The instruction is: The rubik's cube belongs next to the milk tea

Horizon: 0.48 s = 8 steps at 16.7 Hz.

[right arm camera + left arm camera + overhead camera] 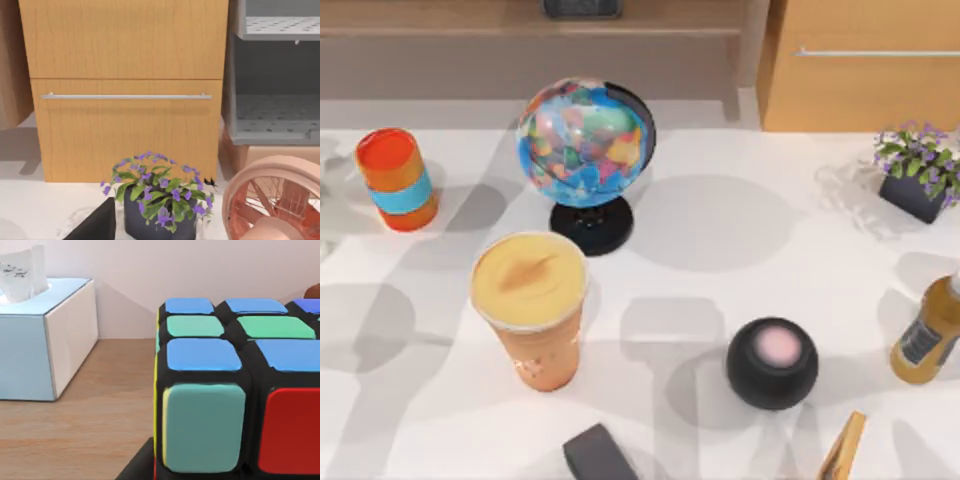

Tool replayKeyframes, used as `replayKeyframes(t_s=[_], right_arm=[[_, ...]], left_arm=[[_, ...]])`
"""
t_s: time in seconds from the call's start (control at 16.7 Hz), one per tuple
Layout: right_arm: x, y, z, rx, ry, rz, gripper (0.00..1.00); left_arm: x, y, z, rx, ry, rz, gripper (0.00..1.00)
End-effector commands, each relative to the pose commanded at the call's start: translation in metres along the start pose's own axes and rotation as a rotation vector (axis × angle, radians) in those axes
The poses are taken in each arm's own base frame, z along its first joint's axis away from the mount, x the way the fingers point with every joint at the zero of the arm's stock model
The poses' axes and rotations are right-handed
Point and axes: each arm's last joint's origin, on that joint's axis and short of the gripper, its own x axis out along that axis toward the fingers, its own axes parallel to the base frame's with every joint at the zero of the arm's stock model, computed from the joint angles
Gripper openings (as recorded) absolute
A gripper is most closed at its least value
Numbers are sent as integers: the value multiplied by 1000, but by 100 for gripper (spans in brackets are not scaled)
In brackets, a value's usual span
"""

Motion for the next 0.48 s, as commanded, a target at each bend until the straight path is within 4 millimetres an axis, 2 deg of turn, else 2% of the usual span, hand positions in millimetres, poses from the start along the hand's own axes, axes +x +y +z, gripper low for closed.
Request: replayKeyframes(t_s=[0.48], right_arm=[[0, 0, 0, 0, 0, 0, 100]], left_arm=[[-4, 2, 11, -4, -8, -4, 0]])
